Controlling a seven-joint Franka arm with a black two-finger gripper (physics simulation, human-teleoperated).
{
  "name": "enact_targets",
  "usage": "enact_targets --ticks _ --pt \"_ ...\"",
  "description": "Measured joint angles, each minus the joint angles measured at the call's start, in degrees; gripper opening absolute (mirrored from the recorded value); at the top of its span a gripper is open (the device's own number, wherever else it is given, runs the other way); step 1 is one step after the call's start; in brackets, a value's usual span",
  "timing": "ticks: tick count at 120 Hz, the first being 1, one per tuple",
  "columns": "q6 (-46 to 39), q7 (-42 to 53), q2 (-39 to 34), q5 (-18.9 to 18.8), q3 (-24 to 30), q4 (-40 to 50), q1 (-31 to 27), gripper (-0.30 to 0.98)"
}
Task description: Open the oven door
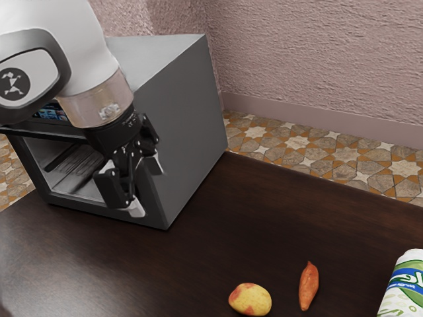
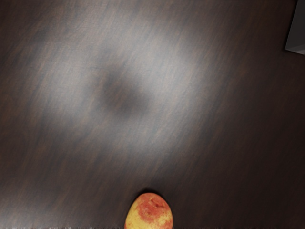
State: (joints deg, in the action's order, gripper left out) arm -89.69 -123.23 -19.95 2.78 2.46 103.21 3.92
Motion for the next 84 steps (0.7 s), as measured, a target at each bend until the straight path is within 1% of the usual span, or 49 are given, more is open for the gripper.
enact_targets --ticks 22,26,33,40,45,50,59,72,84 --pt "-0.5 -0.1 -1.0 0.1 -0.5 0.6 0.2 0.69" --pt "-0.1 -0.1 -2.9 0.0 -0.6 0.8 0.3 0.69" --pt "0.5 -0.1 -9.6 -0.6 -0.8 4.0 -1.4 0.69" --pt "0.9 0.7 -12.7 -1.0 -0.7 5.7 -6.6 0.68" --pt "0.6 2.1 -11.9 -1.0 -0.6 6.1 -10.5 0.68" --pt "-0.2 4.0 -10.0 -1.1 -0.4 6.0 -13.0 0.69" --pt "-2.2 7.9 -7.3 -1.2 0.6 5.9 -15.5 0.69" --pt "-5.9 14.2 -6.6 -1.3 3.2 5.8 -19.3 0.69" --pt "-9.3 20.5 -6.4 -0.9 3.9 5.8 -22.5 0.69"
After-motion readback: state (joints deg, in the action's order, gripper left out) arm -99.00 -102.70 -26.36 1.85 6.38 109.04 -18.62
